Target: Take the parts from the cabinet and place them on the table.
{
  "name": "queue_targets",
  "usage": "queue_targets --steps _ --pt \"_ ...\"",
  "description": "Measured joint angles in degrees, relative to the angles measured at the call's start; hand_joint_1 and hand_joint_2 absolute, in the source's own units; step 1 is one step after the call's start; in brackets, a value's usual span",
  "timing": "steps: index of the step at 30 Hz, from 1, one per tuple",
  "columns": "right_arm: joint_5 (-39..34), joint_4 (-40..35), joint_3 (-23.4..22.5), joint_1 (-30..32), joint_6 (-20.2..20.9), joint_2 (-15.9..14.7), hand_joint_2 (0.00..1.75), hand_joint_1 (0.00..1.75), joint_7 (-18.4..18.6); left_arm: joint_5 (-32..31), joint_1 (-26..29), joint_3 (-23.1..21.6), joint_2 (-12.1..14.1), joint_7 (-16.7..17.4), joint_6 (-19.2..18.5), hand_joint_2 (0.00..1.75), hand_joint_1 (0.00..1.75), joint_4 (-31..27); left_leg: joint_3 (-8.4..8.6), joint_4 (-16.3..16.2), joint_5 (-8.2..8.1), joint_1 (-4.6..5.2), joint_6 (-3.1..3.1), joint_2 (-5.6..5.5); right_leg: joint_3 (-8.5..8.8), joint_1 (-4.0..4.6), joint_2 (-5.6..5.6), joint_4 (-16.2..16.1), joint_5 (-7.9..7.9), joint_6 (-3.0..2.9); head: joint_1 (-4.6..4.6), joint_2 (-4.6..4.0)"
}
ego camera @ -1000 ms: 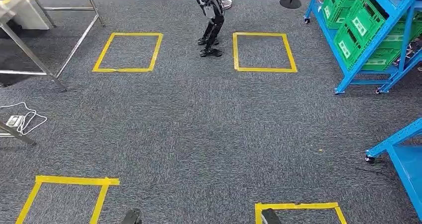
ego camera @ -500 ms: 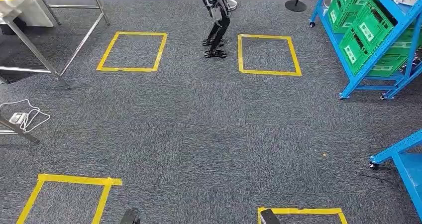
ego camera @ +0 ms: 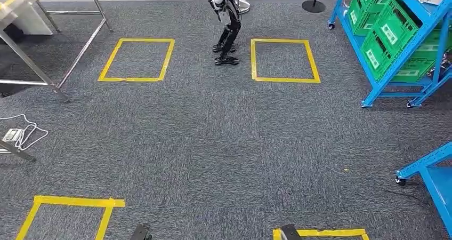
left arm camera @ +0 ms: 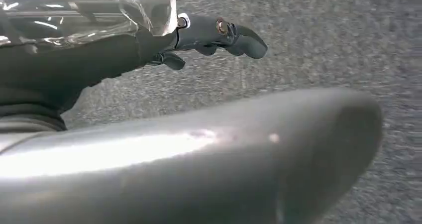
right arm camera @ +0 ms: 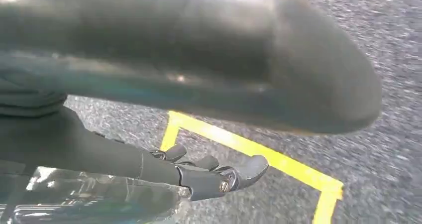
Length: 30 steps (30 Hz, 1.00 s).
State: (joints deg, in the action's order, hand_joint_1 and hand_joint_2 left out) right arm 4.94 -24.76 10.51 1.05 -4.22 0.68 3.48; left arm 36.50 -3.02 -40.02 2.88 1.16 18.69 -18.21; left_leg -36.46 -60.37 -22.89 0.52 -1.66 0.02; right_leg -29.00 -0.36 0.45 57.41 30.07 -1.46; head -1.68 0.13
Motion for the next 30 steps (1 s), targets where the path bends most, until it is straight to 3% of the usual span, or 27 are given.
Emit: queue_targets --steps 1,2,3,4,5,6,7,8,10,11,12,13,14,15,16,17,18,19,26,27,28,29,30 --pt "0.0 0.0 0.0 -0.1 0.0 0.2 0.00 0.00 -0.1 0.0 -0.1 0.0 0.2 0.0 0.0 0.00 0.00 0.0 0.77 0.4 -1.60 0.31 -0.35 0.40 0.54 0.26 -0.06 -0.2 0.44 0.40 0.31 0.00" --pt "0.0 0.0 0.0 -0.2 -0.1 0.2 0.00 0.00 -0.1 0.0 -0.3 0.0 0.2 0.0 0.0 0.00 0.00 0.0 1.69 2.3 -2.61 0.79 -0.72 0.55 0.57 -0.05 -0.02 -0.5 0.65 0.75 0.09 0.00" --pt "0.0 0.0 0.0 -0.2 -0.1 0.3 0.00 0.00 -0.2 0.0 -0.2 0.0 0.3 0.1 0.0 0.00 0.00 0.0 1.73 2.8 -2.84 0.93 -0.88 0.58 1.57 -0.05 -0.17 -0.9 0.37 1.04 0.15 0.00" --pt "0.0 0.1 0.0 0.0 -0.1 0.4 0.00 0.00 -0.2 0.0 -0.1 0.0 0.3 0.1 0.0 0.00 0.00 0.0 2.39 3.7 -2.98 1.12 -1.20 0.42 1.88 -0.15 -0.37 -0.3 -0.53 2.08 0.02 0.00" --pt "-0.1 0.0 0.0 0.0 -0.1 0.4 0.00 0.00 -0.3 0.0 0.0 0.0 0.3 0.1 0.0 0.00 0.00 0.0 4.62 4.5 -3.01 0.77 -1.73 -0.13 2.87 -0.03 -0.48 -0.5 -0.34 2.46 0.00 0.00" --pt "-0.1 0.0 0.0 0.1 -0.1 0.4 0.00 0.00 -0.3 0.0 0.2 0.0 0.4 0.1 0.0 0.00 0.00 0.0 6.18 5.5 -3.01 0.50 -1.79 -0.03 2.55 -0.07 -0.61 0.8 0.37 2.16 0.15 -0.02" --pt "-0.1 0.0 0.0 -0.2 -0.1 0.4 0.00 0.00 -0.3 -0.1 0.1 0.0 0.4 0.0 0.0 0.00 0.00 0.0 7.14 5.8 -3.19 0.34 -2.02 0.01 0.49 -0.03 -0.41 4.8 0.39 2.07 0.22 -0.02" --pt "-0.1 0.1 0.0 -0.3 -0.1 0.3 0.00 0.00 -0.3 0.0 -0.1 0.0 0.3 0.0 0.0 0.00 0.00 0.0 7.55 5.8 -3.60 0.25 -2.11 -0.06 -2.92 -0.09 -0.41 9.5 0.53 2.06 0.46 -0.02" --pt "-0.1 0.1 0.0 -0.1 -0.1 0.1 0.00 0.00 -0.3 -0.1 0.0 0.0 0.1 0.0 -0.1 0.00 0.00 0.0 8.61 5.8 -4.94 0.19 -2.00 -0.42 -9.41 -0.19 -0.42 16.6 4.06 1.27 0.46 0.00" --pt "-0.2 0.1 0.0 0.1 -0.1 0.0 0.00 0.00 -0.3 -0.1 0.1 0.0 0.0 0.0 -0.1 0.00 0.00 0.0 9.41 5.8 -5.63 0.08 -1.77 -0.58 -11.35 -0.25 -0.41 17.3 5.80 1.17 0.50 0.00" --pt "-0.2 0.1 0.0 0.3 -0.1 -0.1 0.00 0.00 -0.3 -0.1 0.2 0.0 -0.1 0.1 -0.1 0.00 0.00 0.0 10.47 5.8 -6.48 -0.09 -1.48 -0.78 -12.25 -0.44 -0.42 16.0 6.70 1.76 0.44 0.00" --pt "-0.2 0.2 0.0 0.3 -0.2 -0.2 0.00 0.00 -0.3 -0.1 0.2 0.0 -0.2 0.1 -0.1 0.00 0.00 0.0 11.86 5.8 -7.57 -0.36 -1.07 -0.90 -12.13 -0.75 -0.44 12.4 6.09 2.82 0.48 0.00" --pt "-0.2 0.2 0.0 0.3 -0.2 -0.2 0.00 0.00 -0.3 -0.1 0.2 0.0 -0.2 0.1 -0.1 0.00 0.00 0.0 13.10 5.8 -8.54 -0.57 -0.69 -0.97 -11.55 -1.06 -0.52 8.6 3.94 3.81 0.48 0.00" --pt "-0.2 0.2 0.0 0.4 -0.2 -0.2 0.00 0.00 -0.3 -0.1 0.2 0.0 -0.2 0.1 -0.1 0.00 0.00 0.0 13.58 5.8 -9.74 -0.62 -0.21 -0.86 -10.99 -1.50 -0.72 4.2 -1.16 5.48 0.57 0.00" --pt "-0.3 0.4 0.0 0.6 -0.2 0.0 0.00 0.00 -0.3 -0.2 0.1 0.0 0.0 0.1 -0.1 0.00 0.00 0.1 14.79 5.4 -10.93 -0.29 0.29 -0.81 -11.08 -1.72 -1.70 1.8 -7.78 6.77 0.99 -0.02" --pt "-0.4 0.4 0.0 0.4 -0.2 0.0 0.00 0.00 -0.3 -0.2 0.2 0.0 0.0 0.2 0.0 0.00 0.00 0.0 14.93 5.7 -11.86 -0.08 0.56 -0.77 -10.51 -1.46 -2.49 1.7 -8.54 4.79 1.07 0.00" --pt "-0.4 0.4 0.0 0.4 -0.2 0.0 0.00 0.00 -0.3 -0.2 0.1 0.0 0.0 0.3 0.0 0.00 0.00 0.0 15.42 6.4 -12.47 -0.10 0.93 -0.53 -10.09 -1.13 -1.72 1.9 -8.38 3.30 0.32 0.00" --pt "-0.4 0.4 0.0 0.5 -0.2 0.0 0.00 0.00 -0.3 -0.2 0.0 0.0 0.0 0.3 0.0 0.00 0.00 0.0 16.33 6.2 -12.17 -0.18 1.13 -0.49 -10.12 -1.38 -1.70 1.8 -8.28 2.91 0.15 0.00" --pt "-0.4 0.4 0.0 0.5 -0.2 0.0 0.00 0.00 -0.3 -0.2 0.0 0.0 0.0 0.3 0.0 0.00 0.00 0.0 16.25 5.7 -12.13 -0.23 1.20 -0.43 -10.13 -1.38 -1.58 1.7 -8.18 2.75 0.28 0.00" --pt "-0.4 0.4 0.0 0.4 -0.2 0.0 0.00 0.00 -0.4 -0.3 -0.1 0.0 0.1 0.3 0.0 0.00 0.00 0.0 15.10 4.4 -11.19 -0.36 1.15 -0.34 -9.60 -1.44 -1.49 1.8 -8.11 2.40 0.31 0.00" --pt "-0.4 0.4 0.0 0.4 -0.3 0.0 0.00 0.00 -0.4 -0.4 -0.2 0.0 0.1 0.3 0.0 0.00 0.00 0.0 11.31 -2.5 -8.27 -0.72 1.64 -0.22 -8.68 -1.52 -1.12 1.5 -7.58 1.73 0.11 0.00" --pt "-0.5 0.4 0.0 0.4 -0.3 0.0 1.75 0.00 -0.5 -0.4 -0.3 0.0 0.0 0.2 0.0 0.00 0.00 0.0 8.52 -6.7 -7.46 -0.78 1.97 -0.18 -8.18 -1.39 -1.06 1.2 -7.17 1.20 0.04 0.00" --pt "-0.9 0.4 0.0 0.4 -0.5 0.0 1.75 0.00 -0.5 -0.4 -0.1 0.0 -0.1 0.1 0.0 0.00 0.00 0.0 2.52 -13.5 -11.73 -0.82 2.38 -0.14 -6.80 -1.19 -0.72 0.9 -6.02 1.08 0.04 0.00"
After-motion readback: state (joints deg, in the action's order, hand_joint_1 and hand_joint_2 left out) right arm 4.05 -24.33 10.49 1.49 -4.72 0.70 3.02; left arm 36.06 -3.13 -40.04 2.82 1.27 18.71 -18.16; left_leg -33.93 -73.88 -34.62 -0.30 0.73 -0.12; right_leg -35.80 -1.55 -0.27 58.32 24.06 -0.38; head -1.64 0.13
